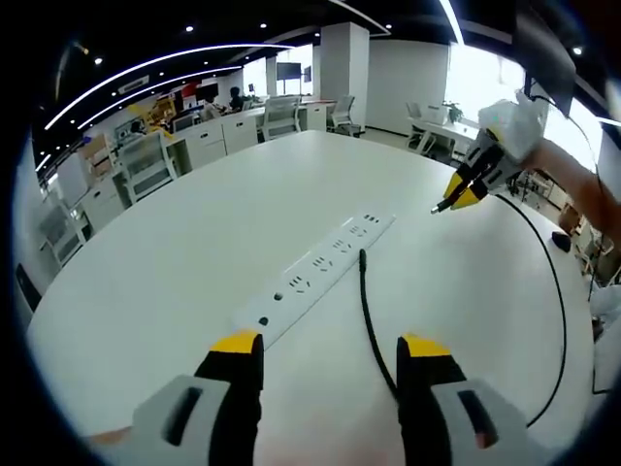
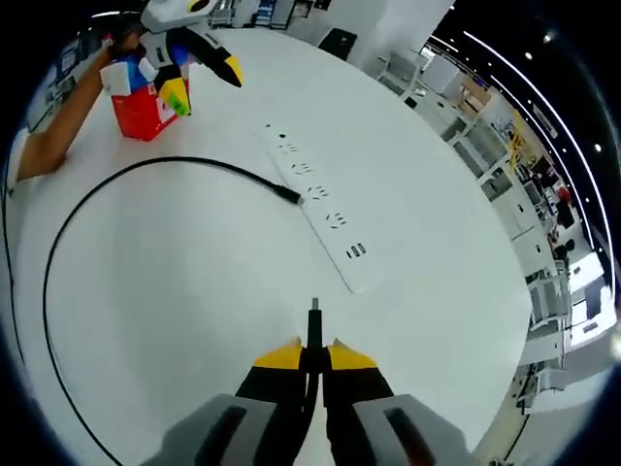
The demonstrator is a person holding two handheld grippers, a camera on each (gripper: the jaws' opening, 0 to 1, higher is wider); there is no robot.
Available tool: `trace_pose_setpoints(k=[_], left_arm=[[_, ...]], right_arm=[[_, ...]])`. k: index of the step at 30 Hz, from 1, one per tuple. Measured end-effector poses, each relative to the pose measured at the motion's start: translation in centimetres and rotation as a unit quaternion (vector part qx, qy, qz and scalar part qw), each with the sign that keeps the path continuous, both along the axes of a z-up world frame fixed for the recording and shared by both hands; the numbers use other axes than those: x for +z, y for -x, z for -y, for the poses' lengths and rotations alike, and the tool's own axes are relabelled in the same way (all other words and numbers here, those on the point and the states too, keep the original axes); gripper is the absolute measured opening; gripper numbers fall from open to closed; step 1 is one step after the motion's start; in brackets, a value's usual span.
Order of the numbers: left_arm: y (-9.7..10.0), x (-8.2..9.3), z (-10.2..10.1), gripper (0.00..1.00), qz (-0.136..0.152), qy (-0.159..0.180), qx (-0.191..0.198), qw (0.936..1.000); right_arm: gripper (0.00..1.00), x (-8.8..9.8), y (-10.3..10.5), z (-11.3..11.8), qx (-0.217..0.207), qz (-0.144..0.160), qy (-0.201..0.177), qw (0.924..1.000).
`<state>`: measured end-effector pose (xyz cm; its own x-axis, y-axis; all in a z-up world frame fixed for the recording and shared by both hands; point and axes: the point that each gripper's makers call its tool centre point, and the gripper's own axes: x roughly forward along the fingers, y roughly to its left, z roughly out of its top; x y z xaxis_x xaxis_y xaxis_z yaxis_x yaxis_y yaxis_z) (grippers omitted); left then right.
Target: Find the data cable on the table. Grasp the USB connector end of the cable and insert it into the USB port on the table
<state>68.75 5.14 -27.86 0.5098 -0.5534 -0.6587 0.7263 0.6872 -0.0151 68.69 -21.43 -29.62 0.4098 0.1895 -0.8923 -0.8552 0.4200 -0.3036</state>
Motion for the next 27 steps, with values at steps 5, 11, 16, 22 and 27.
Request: trace_pose_setpoints(k=[5,11,16,22,27], left_arm=[[0.0,0.0,0.0,0.55,0.001,0.001,0.0,1.0],[0.1,0.0,0.0,0.55,0.0,0.001,0.0,1.0],[0.1,0.0,0.0,0.55,-0.001,0.001,0.0,1.0],[0.1,0.0,0.0,0.56,-0.001,0.001,-0.001,1.0],[0.1,0.0,0.0,0.56,-0.002,0.001,-0.001,1.0]], right_arm=[[0.09,0.6,-0.8,0.2,0.02,-0.006,0.029,0.9994],[0.09,0.8,-2.0,0.1,0.046,-0.012,0.07,0.9964],[0.09,0.6,-2.8,-0.4,0.077,-0.023,0.11,0.9907],[0.09,-0.1,-3.2,-0.4,0.132,-0.058,0.164,0.9759],[0.09,-0.3,-3.6,-0.9,0.157,-0.082,0.186,0.9665]])
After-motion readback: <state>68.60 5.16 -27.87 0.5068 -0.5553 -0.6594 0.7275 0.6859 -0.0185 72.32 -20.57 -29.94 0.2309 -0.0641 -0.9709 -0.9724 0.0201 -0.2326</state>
